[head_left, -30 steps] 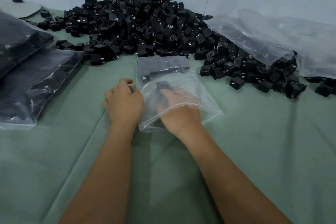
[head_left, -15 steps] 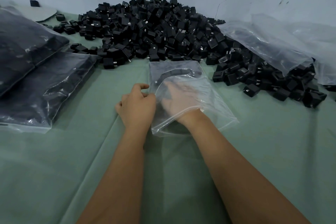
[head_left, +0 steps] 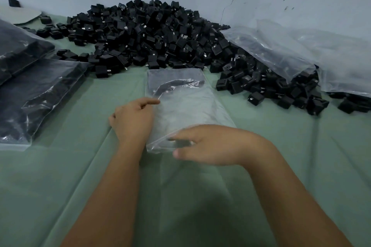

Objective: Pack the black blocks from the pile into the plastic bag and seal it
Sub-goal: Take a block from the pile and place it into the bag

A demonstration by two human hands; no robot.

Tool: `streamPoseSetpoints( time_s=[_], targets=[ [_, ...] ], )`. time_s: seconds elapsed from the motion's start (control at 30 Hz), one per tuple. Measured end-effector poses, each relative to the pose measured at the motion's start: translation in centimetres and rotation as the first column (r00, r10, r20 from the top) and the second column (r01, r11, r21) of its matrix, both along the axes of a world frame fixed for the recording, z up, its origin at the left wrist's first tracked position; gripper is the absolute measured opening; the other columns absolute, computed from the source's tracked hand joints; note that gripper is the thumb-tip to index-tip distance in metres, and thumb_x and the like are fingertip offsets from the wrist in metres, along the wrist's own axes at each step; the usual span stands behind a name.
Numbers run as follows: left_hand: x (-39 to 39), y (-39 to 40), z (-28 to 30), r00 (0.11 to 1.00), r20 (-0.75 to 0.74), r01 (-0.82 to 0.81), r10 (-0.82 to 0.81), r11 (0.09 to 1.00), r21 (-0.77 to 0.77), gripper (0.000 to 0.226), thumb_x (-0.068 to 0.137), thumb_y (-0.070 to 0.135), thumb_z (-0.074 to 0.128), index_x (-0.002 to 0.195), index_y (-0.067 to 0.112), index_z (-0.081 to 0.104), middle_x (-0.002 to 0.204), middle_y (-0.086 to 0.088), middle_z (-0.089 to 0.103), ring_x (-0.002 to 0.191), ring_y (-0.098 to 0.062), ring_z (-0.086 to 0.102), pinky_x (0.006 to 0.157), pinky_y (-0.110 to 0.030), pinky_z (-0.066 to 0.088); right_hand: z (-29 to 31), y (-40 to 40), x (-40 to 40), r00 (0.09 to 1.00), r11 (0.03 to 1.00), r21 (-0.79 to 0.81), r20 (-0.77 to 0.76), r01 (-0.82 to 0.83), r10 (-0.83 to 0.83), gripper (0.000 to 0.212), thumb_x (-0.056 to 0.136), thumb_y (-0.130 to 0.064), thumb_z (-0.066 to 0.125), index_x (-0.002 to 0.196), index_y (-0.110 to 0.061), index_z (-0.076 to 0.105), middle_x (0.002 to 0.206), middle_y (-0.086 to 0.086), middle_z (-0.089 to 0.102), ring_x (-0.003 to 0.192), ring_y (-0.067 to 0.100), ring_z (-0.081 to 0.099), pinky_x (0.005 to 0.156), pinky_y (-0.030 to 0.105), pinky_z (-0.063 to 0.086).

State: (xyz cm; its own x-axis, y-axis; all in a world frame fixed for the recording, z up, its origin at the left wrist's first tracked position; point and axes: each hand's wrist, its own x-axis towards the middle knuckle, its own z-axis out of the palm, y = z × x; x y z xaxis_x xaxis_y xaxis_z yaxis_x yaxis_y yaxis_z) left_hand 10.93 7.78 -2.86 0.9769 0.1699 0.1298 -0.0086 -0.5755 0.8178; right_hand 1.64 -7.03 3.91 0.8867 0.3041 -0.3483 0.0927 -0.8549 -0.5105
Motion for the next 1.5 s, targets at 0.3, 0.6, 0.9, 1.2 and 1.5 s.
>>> streamPoseSetpoints(
  time_s=[0.3, 0.6, 0.9, 1.2, 1.5],
  targets=[
    [-0.5, -0.1, 0.4, 1.0, -0.02, 0.003, -0.002, 0.999, 0.04, 0.036, 0.083, 0.019, 0.043, 0.074, 0.045, 0.067, 0.055, 0.005, 0.055, 0.094, -0.033, 0.059, 0.102, -0.046, 0.039, -0.7, -9.7, 2.9, 0.307, 0.364, 0.79, 0.233, 0.493, -0.923, 0.02, 0.086, -0.021, 0.053, 0.091, -0.032, 0.069, 0.09, -0.009, 0.066, 0.079, 0.008, 0.059, 0.072, 0.028, 0.046],
    [-0.3, 0.0, 0.3, 1.0, 0.012, -0.019, 0.021, 0.995, -0.101, 0.035, 0.066, 0.032, 0.036, 0.072, 0.044, 0.069, 0.061, 0.001, 0.063, 0.089, -0.038, 0.062, 0.092, -0.053, 0.049, -7.6, -12.8, 4.7, 0.482, 0.537, 0.001, 0.438, 0.844, -0.758, 0.057, 0.09, -0.039, 0.041, 0.145, -0.048, 0.028, 0.154, 0.008, 0.029, 0.142, 0.025, 0.021, 0.111, 0.042, 0.015],
    [-0.9, -0.8, 0.7, 0.928, 0.3, 0.343, -0.221, 0.82, -0.458, 0.023, 0.079, 0.02, 0.059, 0.077, 0.037, 0.074, 0.087, 0.01, 0.069, 0.071, -0.005, 0.056, 0.071, -0.032, 0.043, -7.7, -12.8, 4.0, 0.281, 0.5, 0.364, 0.51, 0.785, -0.813, 0.016, 0.086, -0.03, 0.059, 0.101, -0.034, 0.059, 0.108, 0.0, 0.057, 0.111, 0.025, 0.051, 0.101, 0.041, 0.039],
    [-1.5, -0.8, 0.8, 0.662, -0.104, 0.749, -0.742, 0.651, 0.12, 0.105, 0.046, 0.076, 0.074, 0.135, 0.072, 0.019, 0.109, 0.025, 0.058, 0.105, 0.008, 0.051, 0.097, -0.019, 0.038, -6.9, -9.9, 1.9, 0.109, 0.345, 0.733, 0.35, 0.586, -0.93, 0.03, 0.076, -0.035, 0.063, 0.075, -0.033, 0.034, 0.068, -0.012, 0.046, 0.054, 0.004, 0.044, 0.055, 0.024, 0.038],
    [-1.7, -1.0, 1.3, 0.702, 0.021, 0.711, -0.712, 0.698, -0.086, 0.046, 0.088, 0.002, 0.064, 0.073, 0.044, 0.073, 0.061, 0.019, 0.064, 0.054, 0.007, 0.055, 0.055, -0.01, 0.042, -6.3, 0.6, 0.3, 0.229, 0.885, 0.458, 0.856, 0.076, -0.463, 0.036, 0.079, -0.028, 0.059, 0.112, -0.017, 0.048, 0.093, 0.002, 0.059, 0.079, 0.019, 0.054, 0.071, 0.028, 0.045]
  ],
)
